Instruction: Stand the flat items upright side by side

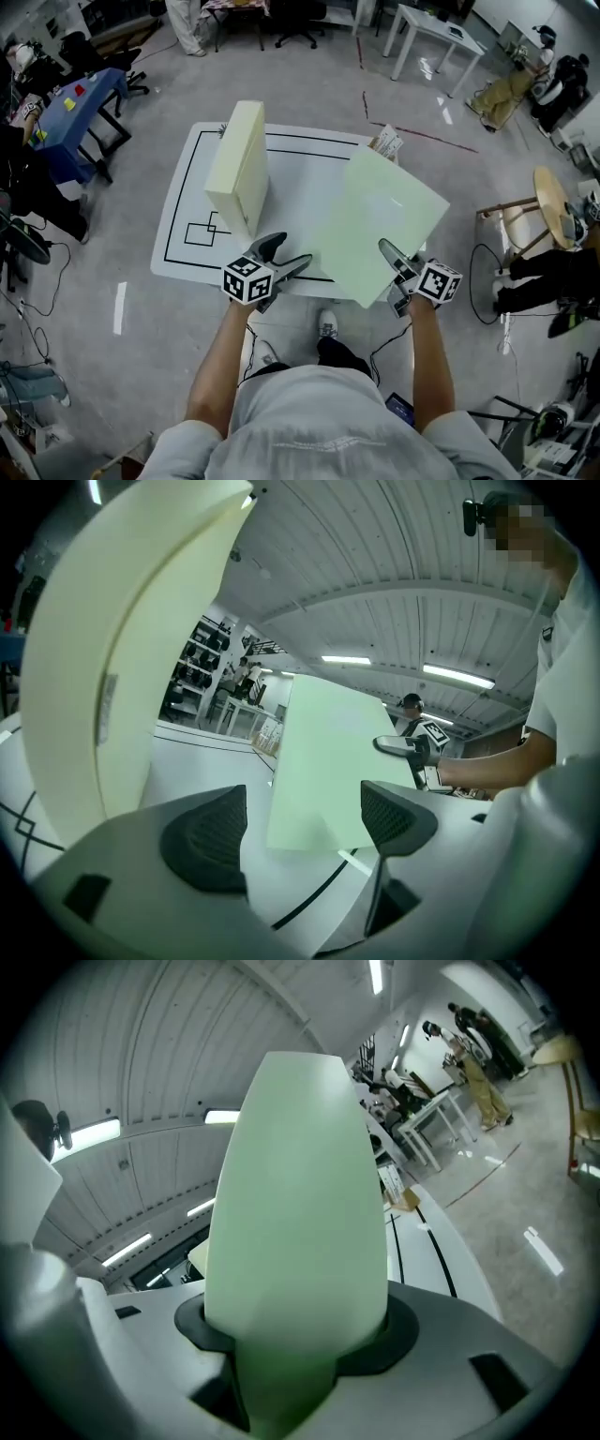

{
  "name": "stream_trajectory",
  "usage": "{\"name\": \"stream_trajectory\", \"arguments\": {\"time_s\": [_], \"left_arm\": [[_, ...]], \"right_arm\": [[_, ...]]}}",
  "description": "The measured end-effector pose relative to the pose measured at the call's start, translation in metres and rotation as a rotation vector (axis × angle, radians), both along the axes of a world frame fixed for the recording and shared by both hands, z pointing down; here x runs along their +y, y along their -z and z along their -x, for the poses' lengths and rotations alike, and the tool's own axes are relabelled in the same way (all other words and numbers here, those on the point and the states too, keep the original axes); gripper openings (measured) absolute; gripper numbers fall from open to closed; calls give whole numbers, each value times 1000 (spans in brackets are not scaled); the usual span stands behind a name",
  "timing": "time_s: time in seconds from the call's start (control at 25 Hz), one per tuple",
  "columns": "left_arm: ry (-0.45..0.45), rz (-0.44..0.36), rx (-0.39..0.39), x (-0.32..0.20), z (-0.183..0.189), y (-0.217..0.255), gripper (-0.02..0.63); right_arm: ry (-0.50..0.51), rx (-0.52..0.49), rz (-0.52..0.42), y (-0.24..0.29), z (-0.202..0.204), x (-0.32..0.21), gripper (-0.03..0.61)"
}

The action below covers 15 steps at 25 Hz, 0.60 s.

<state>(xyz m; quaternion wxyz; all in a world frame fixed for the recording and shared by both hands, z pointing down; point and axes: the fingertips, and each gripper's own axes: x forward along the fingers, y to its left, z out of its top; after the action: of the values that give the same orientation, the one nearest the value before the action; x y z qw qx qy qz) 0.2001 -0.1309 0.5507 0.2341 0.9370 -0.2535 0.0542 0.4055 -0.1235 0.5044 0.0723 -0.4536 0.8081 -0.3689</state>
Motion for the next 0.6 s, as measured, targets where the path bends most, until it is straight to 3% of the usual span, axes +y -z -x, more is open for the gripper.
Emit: {"name": "stream_trajectory", "arguments": {"time_s": [0.36, 0.6], "left_arm": [[13, -58, -24, 39, 91, 21, 359], [74, -151, -112, 50, 166, 47, 342]], "right_arm": [[-219, 267, -171, 51, 45, 28, 279], [-306, 308, -220, 68, 89, 36, 279]]}}
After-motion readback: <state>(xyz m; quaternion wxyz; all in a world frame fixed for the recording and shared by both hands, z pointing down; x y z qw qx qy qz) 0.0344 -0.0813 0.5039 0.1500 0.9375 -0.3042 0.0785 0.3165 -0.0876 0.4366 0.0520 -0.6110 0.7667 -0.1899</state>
